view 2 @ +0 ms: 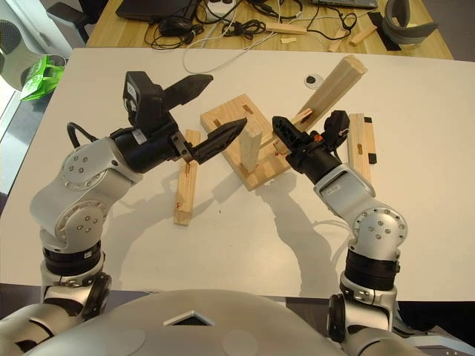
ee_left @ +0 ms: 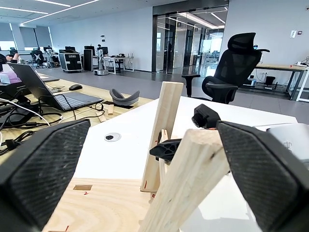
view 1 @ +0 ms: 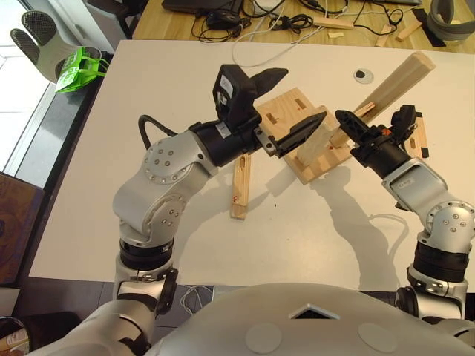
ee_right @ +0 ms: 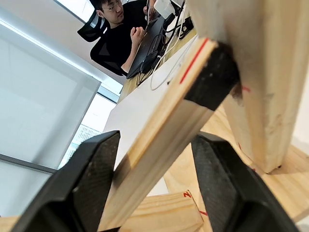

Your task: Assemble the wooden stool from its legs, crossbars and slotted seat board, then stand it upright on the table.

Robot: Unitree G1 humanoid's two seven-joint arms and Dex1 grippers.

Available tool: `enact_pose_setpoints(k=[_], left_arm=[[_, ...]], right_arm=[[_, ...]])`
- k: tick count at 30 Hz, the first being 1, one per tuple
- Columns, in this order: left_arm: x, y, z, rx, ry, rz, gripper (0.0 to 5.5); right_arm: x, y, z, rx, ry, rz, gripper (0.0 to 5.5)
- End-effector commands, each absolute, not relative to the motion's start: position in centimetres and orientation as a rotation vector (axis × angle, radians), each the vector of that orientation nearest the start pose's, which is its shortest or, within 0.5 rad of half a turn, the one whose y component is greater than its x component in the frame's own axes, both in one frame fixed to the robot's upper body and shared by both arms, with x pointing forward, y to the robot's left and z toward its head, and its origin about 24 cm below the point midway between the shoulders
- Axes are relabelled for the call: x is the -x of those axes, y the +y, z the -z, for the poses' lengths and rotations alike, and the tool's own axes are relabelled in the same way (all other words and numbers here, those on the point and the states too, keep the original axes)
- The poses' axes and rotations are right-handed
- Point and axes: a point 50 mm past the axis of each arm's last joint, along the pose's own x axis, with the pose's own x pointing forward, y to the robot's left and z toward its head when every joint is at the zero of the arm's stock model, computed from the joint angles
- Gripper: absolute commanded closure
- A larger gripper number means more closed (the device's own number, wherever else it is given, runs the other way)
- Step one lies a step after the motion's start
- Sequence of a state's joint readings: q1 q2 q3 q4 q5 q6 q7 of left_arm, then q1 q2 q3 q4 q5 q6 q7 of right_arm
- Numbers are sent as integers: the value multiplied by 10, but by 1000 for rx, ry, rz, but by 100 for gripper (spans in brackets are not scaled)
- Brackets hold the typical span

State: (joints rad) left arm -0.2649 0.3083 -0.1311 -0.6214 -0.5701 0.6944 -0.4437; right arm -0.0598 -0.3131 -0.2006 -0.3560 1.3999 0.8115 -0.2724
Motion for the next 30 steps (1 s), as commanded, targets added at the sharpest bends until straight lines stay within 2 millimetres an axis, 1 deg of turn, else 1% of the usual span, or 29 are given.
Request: enact_pose_setpoints(k=[1,3,13,14,17,20,23,26,28,30], left_arm=[[-234,89,-173,50,-97,966,65],[-235,89,-172,50,-98,958,65],[-238,92,-171,40,-107,902,65],[-239,92,-171,39,-108,899,65],[-239,92,-170,34,-109,895,65],[-239,92,-169,28,-108,895,65],[-241,91,-170,20,-116,886,65],[-242,91,-170,10,-124,872,65],[-243,91,-171,6,-131,856,65],[-244,92,-171,4,-137,844,65]], right_arm=[[-236,-175,-102,-799,426,-312,284],[-235,-174,-101,-791,432,-316,284],[-215,-186,-94,-552,484,-411,284],[-212,-186,-93,-519,494,-435,284],[-199,-181,-97,-390,519,-587,284],[-197,-180,-101,-331,527,-661,284],[-198,-182,-88,-271,603,-625,284],[-196,-183,-76,-273,673,-583,284],[-197,-185,-73,-302,690,-551,284],[-198,-185,-75,-336,678,-547,253]])
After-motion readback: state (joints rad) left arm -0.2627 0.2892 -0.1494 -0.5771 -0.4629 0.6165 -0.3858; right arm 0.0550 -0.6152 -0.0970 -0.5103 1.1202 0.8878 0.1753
